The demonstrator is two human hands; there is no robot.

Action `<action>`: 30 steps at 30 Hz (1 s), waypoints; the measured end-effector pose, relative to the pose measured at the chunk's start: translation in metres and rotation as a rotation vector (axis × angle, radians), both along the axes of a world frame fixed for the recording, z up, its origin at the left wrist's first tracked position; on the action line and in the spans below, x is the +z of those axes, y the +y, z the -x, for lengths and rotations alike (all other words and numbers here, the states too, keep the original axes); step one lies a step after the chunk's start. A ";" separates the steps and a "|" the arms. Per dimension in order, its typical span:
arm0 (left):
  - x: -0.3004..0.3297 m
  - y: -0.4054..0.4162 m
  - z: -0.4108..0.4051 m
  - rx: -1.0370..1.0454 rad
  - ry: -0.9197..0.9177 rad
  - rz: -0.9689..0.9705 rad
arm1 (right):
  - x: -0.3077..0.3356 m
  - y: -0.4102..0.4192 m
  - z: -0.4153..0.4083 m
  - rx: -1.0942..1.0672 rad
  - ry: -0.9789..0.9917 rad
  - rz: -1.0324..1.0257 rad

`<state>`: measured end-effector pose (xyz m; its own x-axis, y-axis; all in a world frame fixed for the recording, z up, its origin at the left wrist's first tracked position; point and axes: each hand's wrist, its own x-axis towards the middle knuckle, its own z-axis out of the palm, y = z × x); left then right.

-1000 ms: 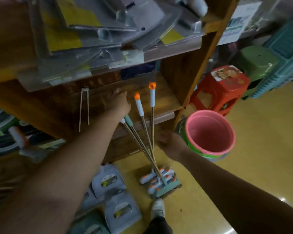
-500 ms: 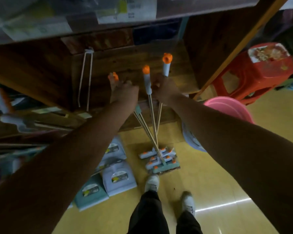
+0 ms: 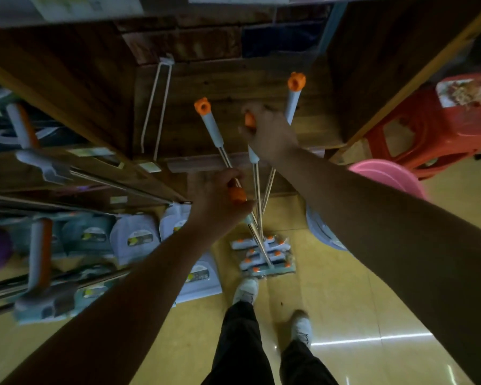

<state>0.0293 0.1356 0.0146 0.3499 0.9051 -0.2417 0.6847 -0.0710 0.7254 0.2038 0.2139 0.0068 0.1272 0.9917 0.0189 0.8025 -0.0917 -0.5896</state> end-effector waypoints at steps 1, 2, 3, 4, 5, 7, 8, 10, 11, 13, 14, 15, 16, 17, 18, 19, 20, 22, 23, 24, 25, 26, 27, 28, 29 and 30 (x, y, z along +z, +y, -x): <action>0.001 -0.010 -0.001 0.027 -0.034 0.014 | 0.002 -0.016 -0.001 0.033 0.042 -0.017; 0.002 -0.021 -0.003 0.062 -0.066 0.037 | 0.006 -0.034 -0.003 0.073 0.079 -0.027; 0.004 -0.031 -0.005 0.096 -0.110 0.071 | 0.010 -0.051 -0.006 0.108 0.116 -0.018; 0.004 -0.036 -0.008 0.123 -0.142 0.118 | 0.013 -0.066 -0.008 0.143 0.169 0.008; 0.004 -0.043 -0.013 0.132 -0.162 0.149 | 0.016 -0.084 -0.010 0.189 0.223 0.023; 0.005 -0.060 -0.022 0.097 -0.127 0.216 | 0.016 -0.119 -0.009 0.288 0.291 -0.021; 0.004 -0.069 -0.025 0.069 -0.103 0.259 | 0.016 -0.135 -0.010 0.324 0.323 -0.057; 0.000 -0.086 -0.031 0.045 -0.105 0.292 | 0.020 -0.161 -0.013 0.356 0.396 -0.094; -0.001 -0.097 -0.033 0.026 -0.119 0.276 | 0.021 -0.173 -0.018 0.373 0.427 -0.094; 0.003 -0.118 -0.037 -0.021 -0.115 0.223 | 0.020 -0.197 -0.028 0.420 0.468 -0.098; 0.009 -0.130 -0.039 -0.042 -0.101 0.209 | 0.016 -0.210 -0.035 0.434 0.489 -0.074; 0.012 -0.139 -0.041 -0.058 -0.094 0.201 | 0.013 -0.224 -0.040 0.422 0.503 -0.022; 0.019 -0.150 -0.044 -0.059 -0.079 0.177 | 0.007 -0.240 -0.045 0.389 0.506 0.056; 0.028 -0.162 -0.048 -0.050 -0.076 0.148 | 0.005 -0.259 -0.048 0.363 0.485 0.135; 0.043 -0.175 -0.052 -0.029 -0.081 0.116 | 0.006 -0.278 -0.050 0.361 0.450 0.199; 0.057 -0.186 -0.053 -0.011 -0.112 0.066 | 0.008 -0.296 -0.050 0.389 0.394 0.248; 0.073 -0.193 -0.053 -0.002 -0.137 0.026 | 0.012 -0.310 -0.048 0.424 0.332 0.298; 0.114 -0.206 -0.047 -0.042 -0.157 -0.055 | 0.024 -0.328 -0.040 0.430 0.259 0.350; 0.140 -0.213 -0.040 -0.060 -0.151 -0.085 | 0.036 -0.333 -0.034 0.424 0.239 0.327; 0.166 -0.220 -0.034 -0.072 -0.157 -0.096 | 0.048 -0.335 -0.028 0.423 0.223 0.308; 0.191 -0.225 -0.024 -0.079 -0.174 -0.104 | 0.066 -0.335 -0.018 0.446 0.220 0.281; 0.212 -0.229 -0.019 -0.082 -0.183 -0.110 | 0.077 -0.332 -0.013 0.451 0.214 0.283; 0.233 -0.234 -0.010 -0.076 -0.194 -0.145 | 0.093 -0.330 -0.004 0.477 0.215 0.276; 0.258 -0.244 0.006 -0.059 -0.202 -0.195 | 0.114 -0.330 0.013 0.510 0.209 0.278; 0.274 -0.249 0.015 -0.052 -0.231 -0.224 | 0.129 -0.330 0.023 0.535 0.187 0.273; 0.291 -0.254 0.025 -0.031 -0.264 -0.249 | 0.145 -0.330 0.035 0.566 0.129 0.249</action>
